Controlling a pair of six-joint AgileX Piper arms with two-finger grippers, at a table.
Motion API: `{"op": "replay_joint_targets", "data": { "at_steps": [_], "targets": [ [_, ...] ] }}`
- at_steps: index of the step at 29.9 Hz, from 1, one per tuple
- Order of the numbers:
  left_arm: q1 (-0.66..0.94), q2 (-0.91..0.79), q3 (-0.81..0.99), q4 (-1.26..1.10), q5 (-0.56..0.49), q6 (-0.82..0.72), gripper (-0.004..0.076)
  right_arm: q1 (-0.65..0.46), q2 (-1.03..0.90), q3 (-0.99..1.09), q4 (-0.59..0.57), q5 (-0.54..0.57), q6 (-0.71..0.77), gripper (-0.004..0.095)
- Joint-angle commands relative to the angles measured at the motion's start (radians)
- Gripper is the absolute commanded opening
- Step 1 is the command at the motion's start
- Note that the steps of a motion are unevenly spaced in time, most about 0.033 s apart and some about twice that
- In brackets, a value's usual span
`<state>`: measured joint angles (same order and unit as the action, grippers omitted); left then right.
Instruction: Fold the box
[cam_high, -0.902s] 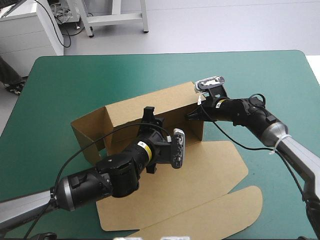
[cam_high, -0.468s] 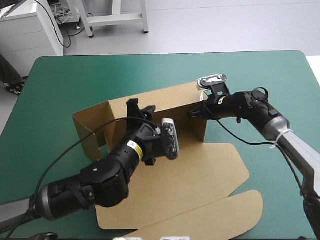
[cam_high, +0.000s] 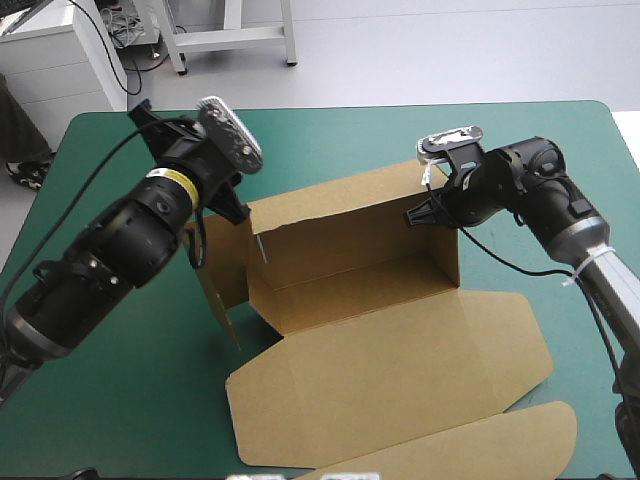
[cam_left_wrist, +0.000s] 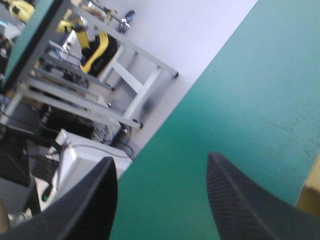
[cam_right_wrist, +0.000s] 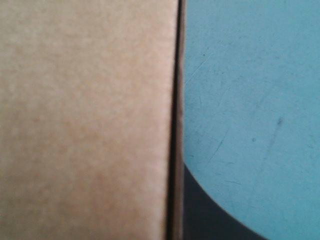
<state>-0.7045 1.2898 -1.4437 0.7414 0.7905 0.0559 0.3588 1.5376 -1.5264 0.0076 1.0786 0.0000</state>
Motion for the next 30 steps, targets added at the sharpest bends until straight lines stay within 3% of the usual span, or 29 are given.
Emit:
{"op": "replay_joint_targets", "data": {
  "at_steps": [1,8,11,15,20,25,30],
  "targets": [
    [0.181,-0.03,-0.036,-0.235,-0.051,0.118,0.0384,-0.032,-0.044,-0.093,-0.023,0.026,-0.006,-0.0015],
    [0.515,-0.03,-0.034,-0.8,-0.006,0.369,0.0384,-0.15,0.068,-0.213,0.005,0.113,-0.055,-0.0015],
    [0.576,-0.033,-0.028,-0.986,0.066,0.476,0.0384,-0.199,0.17,-0.279,0.061,0.155,-0.103,-0.0015],
    [0.583,-0.071,0.035,-1.147,0.075,0.581,0.0384,-0.231,0.31,-0.372,0.134,0.164,-0.139,-0.0015],
    [0.583,-0.191,0.228,-1.195,0.018,0.6,0.0363,-0.231,0.452,-0.48,0.159,0.162,-0.169,-0.0015],
    [0.583,-0.403,0.486,-1.204,-0.124,0.6,0.0283,-0.225,0.559,-0.526,0.174,0.174,-0.178,-0.0015],
    [0.583,-0.621,0.662,-1.227,-0.138,0.59,0.0266,-0.225,0.573,-0.492,0.177,0.175,-0.185,-0.0015]
  ]
}}
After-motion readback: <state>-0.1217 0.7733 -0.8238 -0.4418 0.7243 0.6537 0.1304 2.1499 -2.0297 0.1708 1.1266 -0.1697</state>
